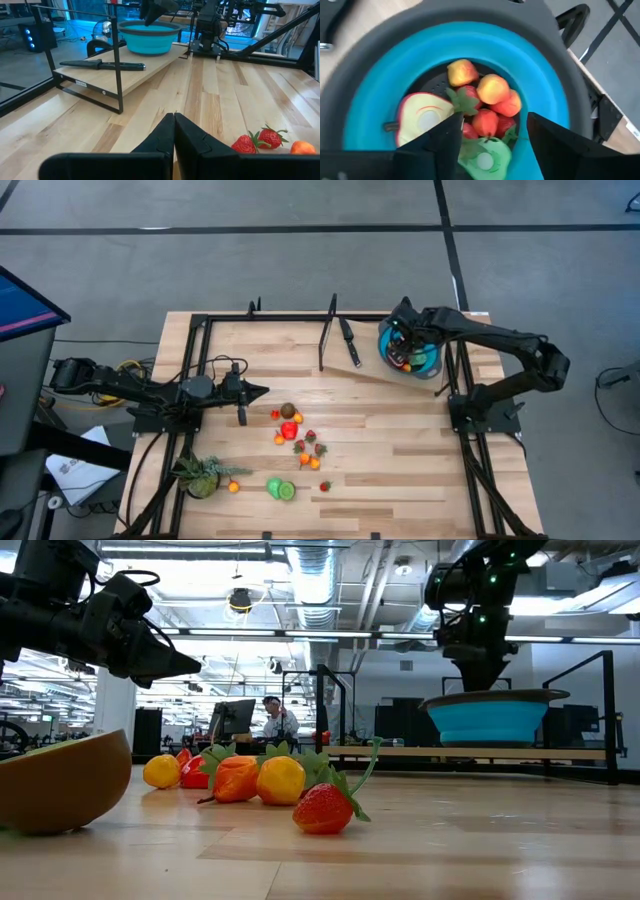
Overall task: Pick & Place Fruit
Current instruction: Put the red strawberry into the blue colander
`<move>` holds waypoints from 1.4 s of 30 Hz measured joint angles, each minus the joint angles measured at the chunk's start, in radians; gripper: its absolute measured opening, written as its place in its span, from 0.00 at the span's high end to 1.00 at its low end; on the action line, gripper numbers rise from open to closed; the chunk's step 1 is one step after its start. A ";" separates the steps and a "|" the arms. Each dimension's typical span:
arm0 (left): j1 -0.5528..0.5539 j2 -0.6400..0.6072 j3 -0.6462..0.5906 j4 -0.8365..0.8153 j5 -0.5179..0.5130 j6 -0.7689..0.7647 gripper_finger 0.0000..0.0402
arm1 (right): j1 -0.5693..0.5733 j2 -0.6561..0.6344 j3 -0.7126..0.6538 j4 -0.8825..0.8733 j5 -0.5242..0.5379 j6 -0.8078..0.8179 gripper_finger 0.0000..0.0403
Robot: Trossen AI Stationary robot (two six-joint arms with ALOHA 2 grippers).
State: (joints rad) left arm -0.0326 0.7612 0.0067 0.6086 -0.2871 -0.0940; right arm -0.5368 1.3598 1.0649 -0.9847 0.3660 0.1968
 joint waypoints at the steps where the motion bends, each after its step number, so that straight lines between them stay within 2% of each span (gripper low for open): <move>1: 0.000 0.000 0.000 0.000 0.000 0.000 1.00 | 0.011 0.000 0.002 -0.003 -0.002 0.013 0.46; 5: 0.000 0.000 0.000 0.000 0.000 0.000 1.00 | 0.093 0.000 0.029 0.011 -0.005 0.030 0.48; 11: 0.000 0.000 0.000 0.000 0.000 0.000 1.00 | 0.259 0.000 0.071 0.091 -0.008 0.032 0.56; 23: 0.000 0.000 0.000 0.000 0.000 0.000 1.00 | 0.578 0.003 0.079 0.381 -0.010 0.061 0.67; 27: 0.000 0.000 0.000 0.000 0.000 0.000 1.00 | 0.660 0.003 0.079 0.508 -0.010 0.142 0.68; 33: 0.000 0.000 0.000 0.000 0.000 0.000 1.00 | 0.770 0.003 0.079 0.639 -0.009 0.161 0.68; 42: 0.000 0.000 0.000 0.000 0.000 0.000 1.00 | 0.892 0.003 0.079 0.711 -0.001 0.163 0.69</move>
State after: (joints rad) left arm -0.0324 0.7612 0.0063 0.6088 -0.2874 -0.0940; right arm 0.3555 1.3624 1.1435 -0.2739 0.3649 0.3599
